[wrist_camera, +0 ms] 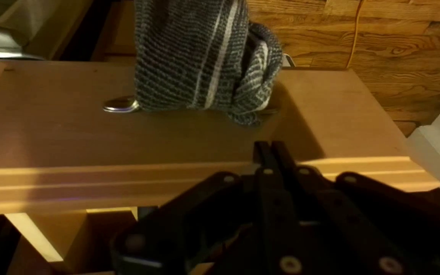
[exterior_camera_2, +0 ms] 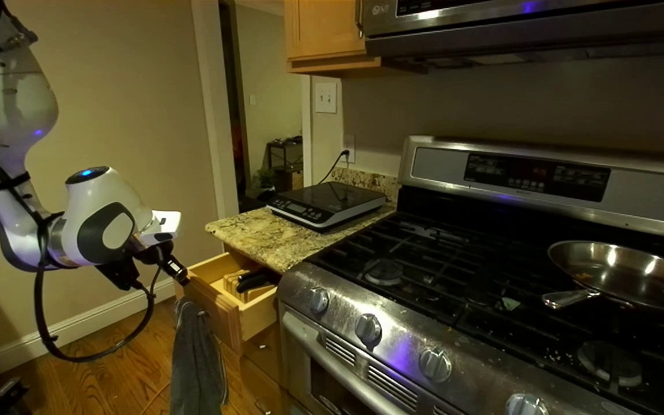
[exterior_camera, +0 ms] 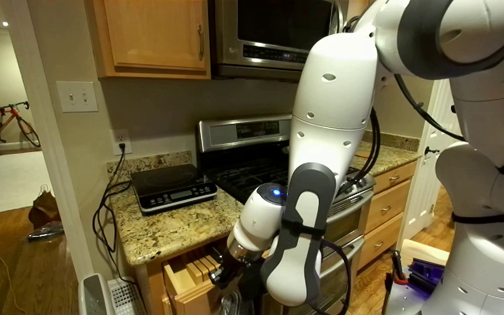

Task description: Close the top drawer

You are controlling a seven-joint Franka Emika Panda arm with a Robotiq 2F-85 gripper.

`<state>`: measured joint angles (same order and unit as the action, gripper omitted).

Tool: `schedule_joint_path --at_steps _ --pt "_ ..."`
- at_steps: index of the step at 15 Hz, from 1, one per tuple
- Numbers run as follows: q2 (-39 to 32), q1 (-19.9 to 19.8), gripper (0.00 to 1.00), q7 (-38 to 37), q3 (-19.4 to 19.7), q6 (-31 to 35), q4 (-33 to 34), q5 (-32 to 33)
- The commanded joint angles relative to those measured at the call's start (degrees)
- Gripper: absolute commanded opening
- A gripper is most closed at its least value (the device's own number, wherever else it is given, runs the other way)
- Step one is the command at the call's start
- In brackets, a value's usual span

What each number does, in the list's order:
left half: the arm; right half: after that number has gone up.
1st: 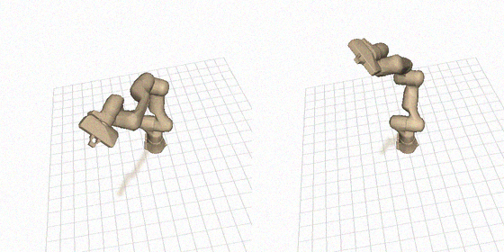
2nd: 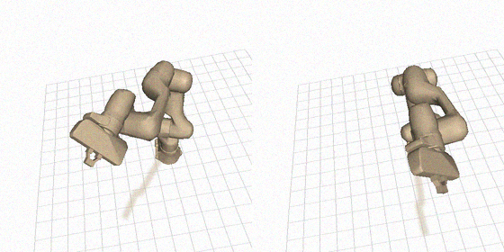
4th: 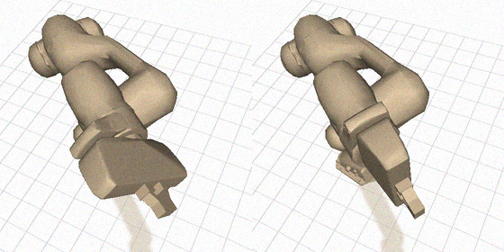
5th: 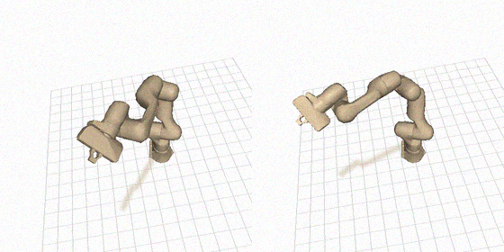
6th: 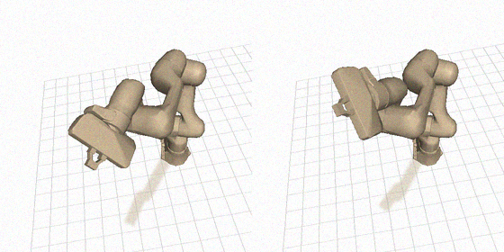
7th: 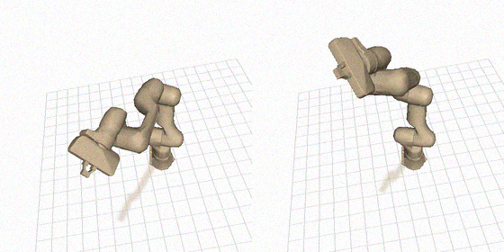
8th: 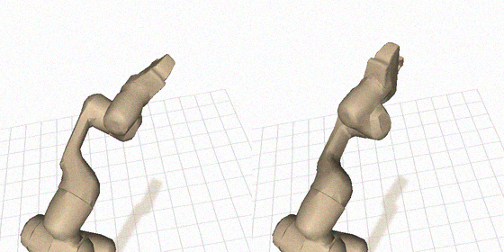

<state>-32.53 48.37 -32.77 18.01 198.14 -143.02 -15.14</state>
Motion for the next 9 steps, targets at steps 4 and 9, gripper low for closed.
schedule_joint_path --at_steps 4,9 --pt "-3.30 -0.37 0.06 1.94 0.95 0.00 3.23 -1.23" --pt "-5.16 0.46 0.06 2.12 3.08 0.00 4.78 -1.52"
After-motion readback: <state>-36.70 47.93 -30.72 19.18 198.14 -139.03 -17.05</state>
